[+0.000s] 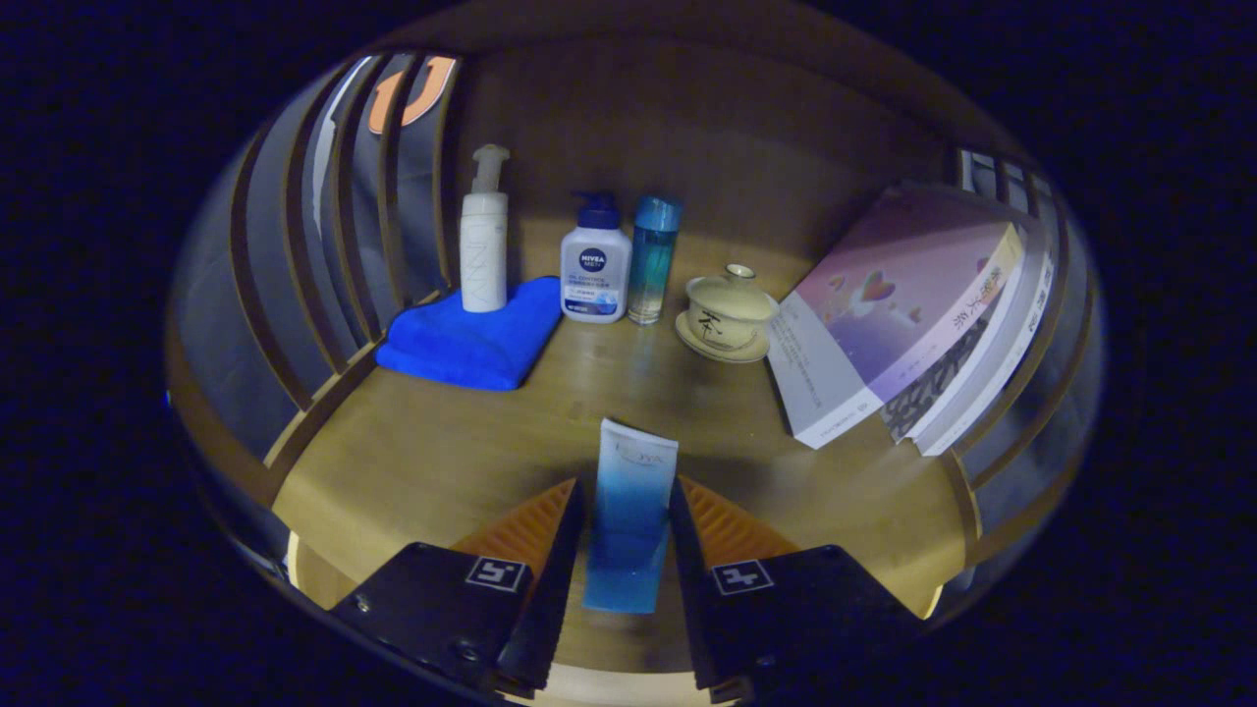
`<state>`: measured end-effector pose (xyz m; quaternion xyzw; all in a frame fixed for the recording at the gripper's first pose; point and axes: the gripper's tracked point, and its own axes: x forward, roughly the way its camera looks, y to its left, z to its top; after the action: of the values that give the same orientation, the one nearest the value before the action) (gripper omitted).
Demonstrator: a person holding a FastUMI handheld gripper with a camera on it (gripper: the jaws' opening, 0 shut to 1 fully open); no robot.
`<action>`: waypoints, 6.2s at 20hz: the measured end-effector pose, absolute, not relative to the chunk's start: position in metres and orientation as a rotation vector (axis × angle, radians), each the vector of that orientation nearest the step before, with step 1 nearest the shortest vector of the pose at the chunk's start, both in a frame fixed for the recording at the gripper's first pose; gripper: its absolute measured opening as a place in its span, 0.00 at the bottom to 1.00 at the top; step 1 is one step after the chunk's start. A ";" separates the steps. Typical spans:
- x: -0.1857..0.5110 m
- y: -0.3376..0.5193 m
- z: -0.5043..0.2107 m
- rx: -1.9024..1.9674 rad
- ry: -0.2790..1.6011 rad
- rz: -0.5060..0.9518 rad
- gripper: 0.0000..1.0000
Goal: Pull open the drawer, take out the items inside it, and place them on the countertop above the cabinet.
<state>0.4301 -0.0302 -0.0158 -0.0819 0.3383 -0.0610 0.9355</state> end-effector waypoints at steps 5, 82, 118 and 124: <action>0.401 -0.017 0.010 -0.165 0.634 -0.096 0.55; 0.178 -0.017 -0.135 -0.116 0.351 -0.206 0.96; 0.203 -0.016 -0.087 -0.109 0.396 -0.014 0.99; 0.086 0.027 -0.007 -0.097 0.226 0.174 0.99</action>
<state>0.0858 0.0268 -0.0070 -0.0483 0.1128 0.0866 0.9887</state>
